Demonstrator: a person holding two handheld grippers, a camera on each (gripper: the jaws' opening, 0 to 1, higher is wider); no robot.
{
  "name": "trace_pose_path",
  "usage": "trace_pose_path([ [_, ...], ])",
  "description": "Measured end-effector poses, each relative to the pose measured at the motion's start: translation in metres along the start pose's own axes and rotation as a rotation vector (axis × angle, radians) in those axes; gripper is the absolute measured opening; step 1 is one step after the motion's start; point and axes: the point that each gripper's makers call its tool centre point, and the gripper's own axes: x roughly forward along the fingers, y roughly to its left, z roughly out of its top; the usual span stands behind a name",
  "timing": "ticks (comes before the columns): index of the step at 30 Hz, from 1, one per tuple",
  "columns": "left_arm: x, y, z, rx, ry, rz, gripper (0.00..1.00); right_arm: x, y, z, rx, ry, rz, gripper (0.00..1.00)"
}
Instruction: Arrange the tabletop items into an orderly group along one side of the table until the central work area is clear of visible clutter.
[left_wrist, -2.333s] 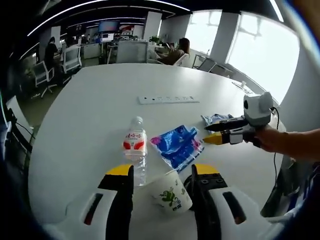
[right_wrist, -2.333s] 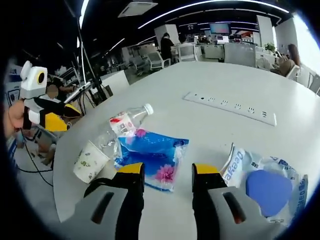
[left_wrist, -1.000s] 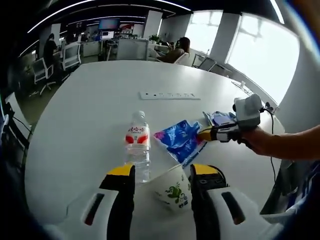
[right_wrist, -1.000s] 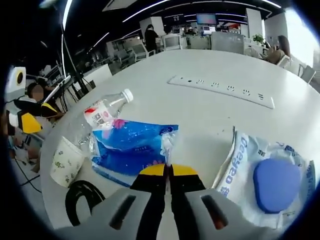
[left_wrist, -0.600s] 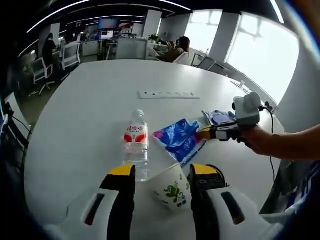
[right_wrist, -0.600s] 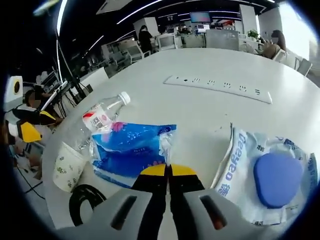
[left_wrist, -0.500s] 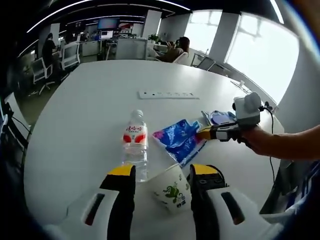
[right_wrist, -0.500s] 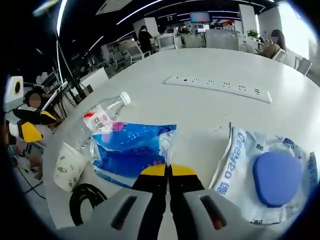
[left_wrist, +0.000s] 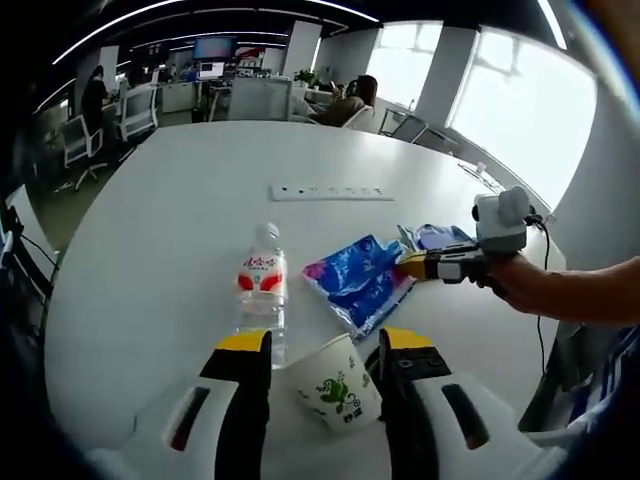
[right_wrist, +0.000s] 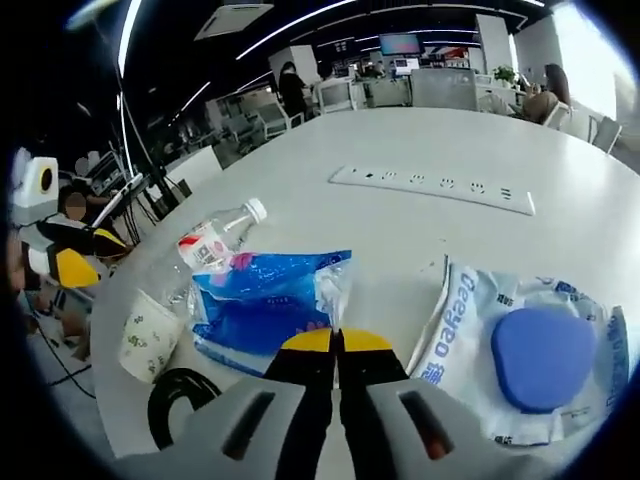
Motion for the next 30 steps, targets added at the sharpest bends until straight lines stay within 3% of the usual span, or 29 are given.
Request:
trace_pose_path([
  [30, 0.010, -0.040, 0.028, 0.041, -0.026, -0.047, 0.40, -0.053, 0.021, 0.037, 0.030, -0.126, 0.027, 0.00],
])
